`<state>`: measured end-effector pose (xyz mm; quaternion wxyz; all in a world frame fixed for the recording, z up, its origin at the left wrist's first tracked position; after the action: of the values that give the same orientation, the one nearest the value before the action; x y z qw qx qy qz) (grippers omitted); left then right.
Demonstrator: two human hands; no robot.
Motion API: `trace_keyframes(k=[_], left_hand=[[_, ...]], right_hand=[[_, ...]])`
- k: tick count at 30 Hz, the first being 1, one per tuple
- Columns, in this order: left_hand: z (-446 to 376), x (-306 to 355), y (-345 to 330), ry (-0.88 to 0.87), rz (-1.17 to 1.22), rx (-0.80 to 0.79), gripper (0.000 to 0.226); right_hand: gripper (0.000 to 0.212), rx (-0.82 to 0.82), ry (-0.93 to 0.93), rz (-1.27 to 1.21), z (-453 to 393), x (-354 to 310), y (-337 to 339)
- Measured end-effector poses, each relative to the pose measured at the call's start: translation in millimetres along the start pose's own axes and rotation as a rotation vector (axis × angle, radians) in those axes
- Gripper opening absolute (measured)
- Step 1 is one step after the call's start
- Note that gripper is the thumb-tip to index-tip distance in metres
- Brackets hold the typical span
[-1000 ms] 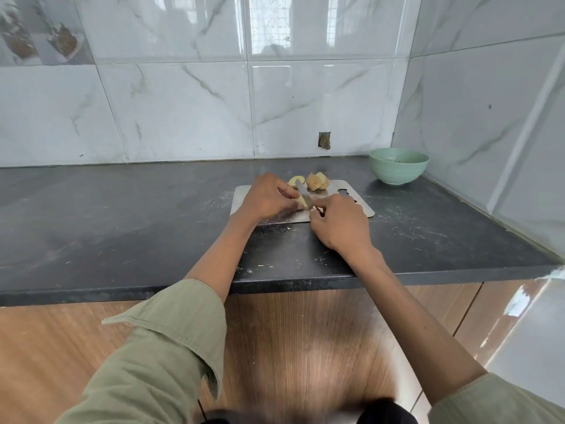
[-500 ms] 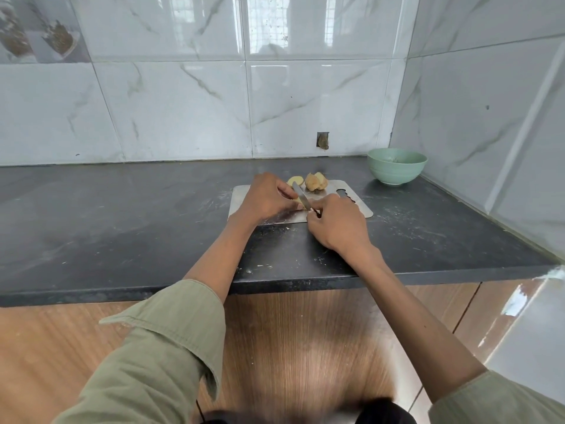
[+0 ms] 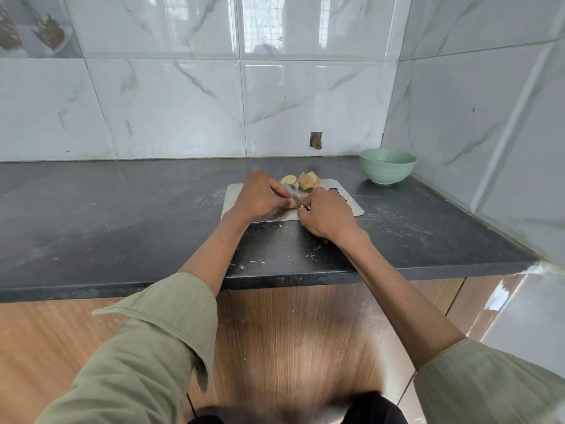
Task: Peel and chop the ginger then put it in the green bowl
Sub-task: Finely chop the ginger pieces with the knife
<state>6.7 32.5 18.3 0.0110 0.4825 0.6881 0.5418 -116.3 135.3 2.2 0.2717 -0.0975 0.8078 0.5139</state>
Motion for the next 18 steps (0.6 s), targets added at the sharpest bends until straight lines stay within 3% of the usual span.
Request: trace_keyframes(k=[6, 18], left_hand=[[-1, -4, -1, 0.009, -0.008, 0.013, 0.019], [-5, -11, -1, 0.031, 0.014, 0.001, 0.026]], right_hand=[[0.019, 0.014, 0.038, 0.048, 12, 1, 2], [0.032, 0.166, 0.061, -0.021, 16, -2, 4]])
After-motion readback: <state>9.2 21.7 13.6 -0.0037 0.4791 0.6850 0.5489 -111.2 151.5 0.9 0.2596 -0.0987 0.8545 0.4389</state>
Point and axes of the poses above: each hand's wrist, its own z-axis away from the middle knuckle, its own y-axis out of the back of the hand, x = y × z, the point moved 8 cm from there along -z, towards the middle knuckle, and after that the axes turned 11 degrees about -z, right-handed, at the moved point
